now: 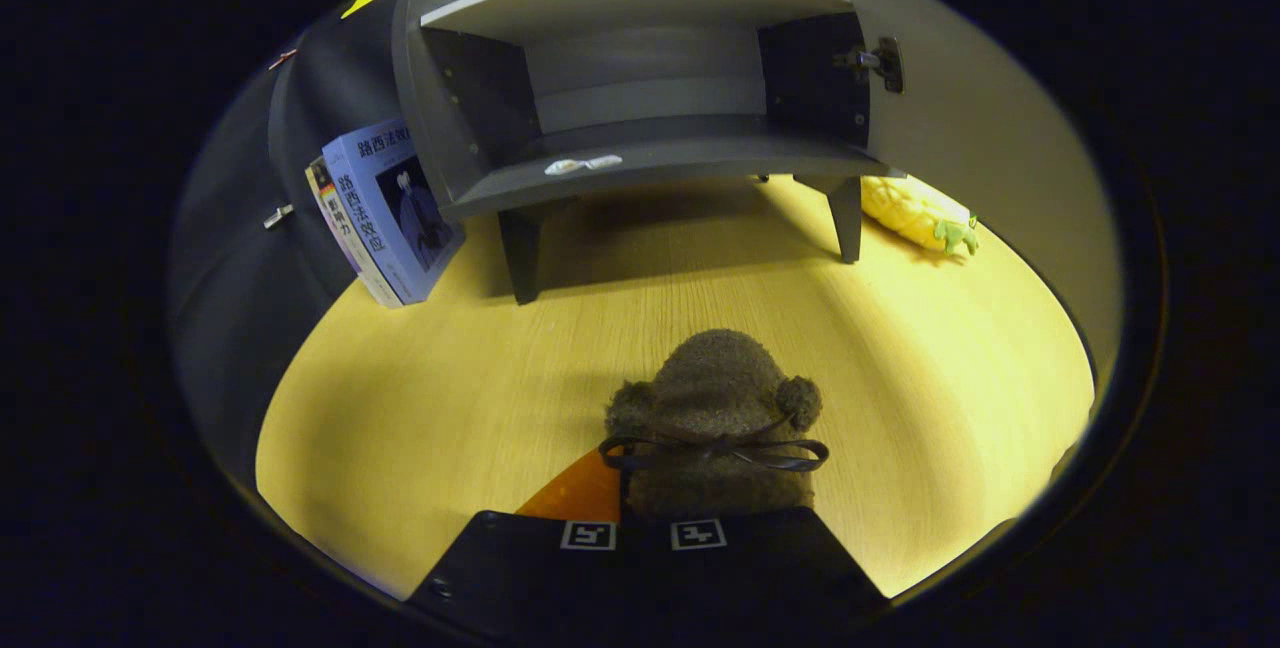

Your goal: Open the shoe cabinet door, grab the shoes and put them into the shoe cabinet, then close the shoe cabinet door.

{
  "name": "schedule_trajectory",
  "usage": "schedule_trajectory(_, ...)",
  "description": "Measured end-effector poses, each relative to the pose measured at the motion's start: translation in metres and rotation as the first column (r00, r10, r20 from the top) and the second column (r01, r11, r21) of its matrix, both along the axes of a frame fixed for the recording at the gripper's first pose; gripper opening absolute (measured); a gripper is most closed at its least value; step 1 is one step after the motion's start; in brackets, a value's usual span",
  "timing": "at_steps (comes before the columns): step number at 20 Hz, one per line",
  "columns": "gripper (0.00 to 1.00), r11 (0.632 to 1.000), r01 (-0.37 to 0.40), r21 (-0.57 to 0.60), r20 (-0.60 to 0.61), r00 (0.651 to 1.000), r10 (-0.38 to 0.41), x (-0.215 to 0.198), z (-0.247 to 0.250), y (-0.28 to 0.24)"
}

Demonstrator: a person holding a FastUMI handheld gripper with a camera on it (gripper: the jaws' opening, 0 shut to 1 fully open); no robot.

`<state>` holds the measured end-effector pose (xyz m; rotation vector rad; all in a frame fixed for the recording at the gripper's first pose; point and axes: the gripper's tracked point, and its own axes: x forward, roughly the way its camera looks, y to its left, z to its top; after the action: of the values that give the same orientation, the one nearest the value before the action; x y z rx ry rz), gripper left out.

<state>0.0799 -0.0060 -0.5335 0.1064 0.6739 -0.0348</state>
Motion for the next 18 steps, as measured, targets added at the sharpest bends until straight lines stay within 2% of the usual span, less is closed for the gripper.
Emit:
schedule_trajectory(3,0.05,0.999,-0.047,-0.023,0.045,0.998,0.048,0.008,0.06,0.002)
schedule_trajectory(10,0.05,0.999,-0.026,-0.02,0.128,0.991,0.028,0.026,0.201,-0.013)
schedule_trajectory(18,0.05,0.997,0.002,-0.083,0.21,0.978,0.016,0.073,0.304,-0.036)
